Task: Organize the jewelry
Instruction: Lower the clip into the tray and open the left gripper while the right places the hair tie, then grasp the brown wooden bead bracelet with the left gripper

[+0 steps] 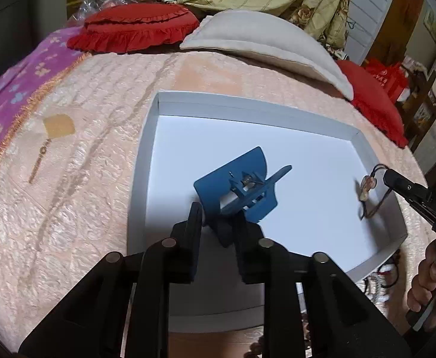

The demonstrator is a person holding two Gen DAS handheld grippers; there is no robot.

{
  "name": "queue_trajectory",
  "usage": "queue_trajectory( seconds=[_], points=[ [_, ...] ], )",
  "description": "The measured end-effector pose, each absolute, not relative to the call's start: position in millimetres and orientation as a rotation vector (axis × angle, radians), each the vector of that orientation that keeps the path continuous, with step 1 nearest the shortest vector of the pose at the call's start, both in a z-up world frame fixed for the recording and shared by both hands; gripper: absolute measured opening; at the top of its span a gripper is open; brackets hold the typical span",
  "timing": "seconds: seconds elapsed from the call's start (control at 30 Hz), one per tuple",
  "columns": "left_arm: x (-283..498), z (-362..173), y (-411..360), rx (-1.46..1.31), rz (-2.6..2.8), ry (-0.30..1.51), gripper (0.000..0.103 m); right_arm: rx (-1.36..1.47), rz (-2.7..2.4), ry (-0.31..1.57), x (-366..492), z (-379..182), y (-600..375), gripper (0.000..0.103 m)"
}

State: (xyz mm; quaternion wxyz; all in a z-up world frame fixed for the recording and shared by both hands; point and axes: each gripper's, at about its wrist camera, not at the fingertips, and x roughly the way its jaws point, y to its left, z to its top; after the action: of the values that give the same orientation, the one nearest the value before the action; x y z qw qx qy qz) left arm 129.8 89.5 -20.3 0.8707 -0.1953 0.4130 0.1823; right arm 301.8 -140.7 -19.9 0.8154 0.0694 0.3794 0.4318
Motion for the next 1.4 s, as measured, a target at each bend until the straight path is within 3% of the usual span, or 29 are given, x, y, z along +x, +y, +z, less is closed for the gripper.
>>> queue_trajectory(
  seconds=[0.1, 0.17, 0.2, 0.23, 0.67, 0.93, 1.4],
  points=[
    [130, -21, 88, -0.363, 0.428, 0.873, 0.041, 0.139, 0.914, 0.823, 302, -26, -136, 0.008],
    [130, -21, 91, -0.372, 0.428, 0.868, 0.041, 0.138, 0.905, 0.824, 303, -28, -137, 0.022],
    [130, -20, 92, -0.379, 0.429, 0.86, 0.041, 0.151, 0.905, 0.824, 303, -27, -139, 0.039],
    [129, -17, 94, -0.381, 0.434, 0.847, 0.041, 0.16, 0.901, 0.814, 303, -26, -142, 0.048],
    [115, -2, 100, -0.373, 0.473, 0.785, 0.042, 0.084, 0.901, 0.729, 276, -10, -157, 0.048],
    [89, 7, 90, -0.364, 0.414, 0.728, 0.057, 0.049, 0.901, 0.695, 236, -10, -182, 0.048],
    [28, -5, 27, -0.267, 0.197, 0.757, 0.057, -0.146, 0.826, 0.639, 161, -39, -238, 0.048]
  ],
)
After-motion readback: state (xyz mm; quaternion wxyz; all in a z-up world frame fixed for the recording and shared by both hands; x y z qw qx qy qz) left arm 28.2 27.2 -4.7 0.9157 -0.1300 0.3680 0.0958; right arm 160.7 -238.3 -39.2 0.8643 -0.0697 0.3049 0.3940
